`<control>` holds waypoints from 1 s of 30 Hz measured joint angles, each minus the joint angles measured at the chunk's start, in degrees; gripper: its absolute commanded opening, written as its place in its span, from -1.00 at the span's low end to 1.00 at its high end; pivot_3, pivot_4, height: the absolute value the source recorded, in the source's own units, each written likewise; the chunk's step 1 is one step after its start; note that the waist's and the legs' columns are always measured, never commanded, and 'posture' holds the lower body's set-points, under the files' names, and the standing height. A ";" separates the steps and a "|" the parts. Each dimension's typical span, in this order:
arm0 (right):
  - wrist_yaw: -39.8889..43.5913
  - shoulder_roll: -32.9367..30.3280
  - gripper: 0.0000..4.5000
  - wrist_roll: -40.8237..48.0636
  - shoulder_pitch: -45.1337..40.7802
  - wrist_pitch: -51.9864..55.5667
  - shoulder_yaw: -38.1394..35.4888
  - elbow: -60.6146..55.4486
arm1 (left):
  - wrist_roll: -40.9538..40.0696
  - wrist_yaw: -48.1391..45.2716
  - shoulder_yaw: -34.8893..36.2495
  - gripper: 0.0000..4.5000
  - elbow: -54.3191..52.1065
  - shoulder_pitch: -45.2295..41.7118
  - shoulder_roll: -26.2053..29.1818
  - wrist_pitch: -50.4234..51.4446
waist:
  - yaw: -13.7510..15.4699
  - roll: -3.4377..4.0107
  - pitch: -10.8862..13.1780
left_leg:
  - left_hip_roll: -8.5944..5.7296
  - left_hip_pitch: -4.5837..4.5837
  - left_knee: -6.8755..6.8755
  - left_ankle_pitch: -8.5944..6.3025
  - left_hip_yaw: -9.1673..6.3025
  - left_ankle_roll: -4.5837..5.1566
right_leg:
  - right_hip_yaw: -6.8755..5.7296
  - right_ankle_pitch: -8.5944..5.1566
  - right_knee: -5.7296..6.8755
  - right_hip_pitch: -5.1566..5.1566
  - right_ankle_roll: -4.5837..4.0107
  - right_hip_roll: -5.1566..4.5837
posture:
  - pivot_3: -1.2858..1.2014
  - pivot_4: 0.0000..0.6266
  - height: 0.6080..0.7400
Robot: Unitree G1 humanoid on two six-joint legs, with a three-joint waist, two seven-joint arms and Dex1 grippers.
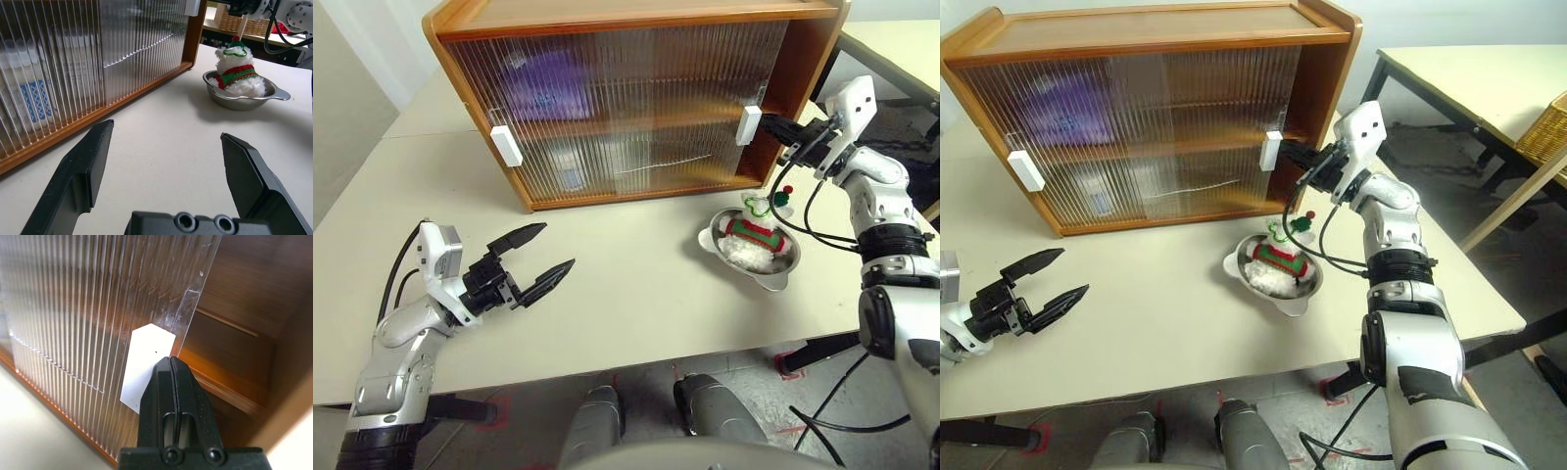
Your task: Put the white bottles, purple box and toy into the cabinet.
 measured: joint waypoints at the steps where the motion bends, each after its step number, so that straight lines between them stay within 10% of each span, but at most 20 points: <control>1: 0.17 0.38 -0.98 0.01 -0.06 0.05 0.04 0.00 | 0.00 0.02 0.00 1.00 0.00 0.07 0.00 0.00 | -0.01 0.00 0.00 | 0.00 0.00 -0.01 0.00 0.00 0.00 | 0.00 0.00 0.00 -0.01 -0.01 0.00 | -0.06 -0.75 1.00; 30: 2.95 8.88 -0.98 0.27 -1.97 2.17 1.78 -0.77 | -7.80 -10.95 -0.37 1.00 -4.69 -0.69 2.21 2.29 | 0.28 0.02 0.01 | 0.14 -0.07 -0.30 -0.01 0.00 -0.02 | -0.01 0.02 0.03 -0.28 -0.29 0.12 | -0.05 -0.72 1.00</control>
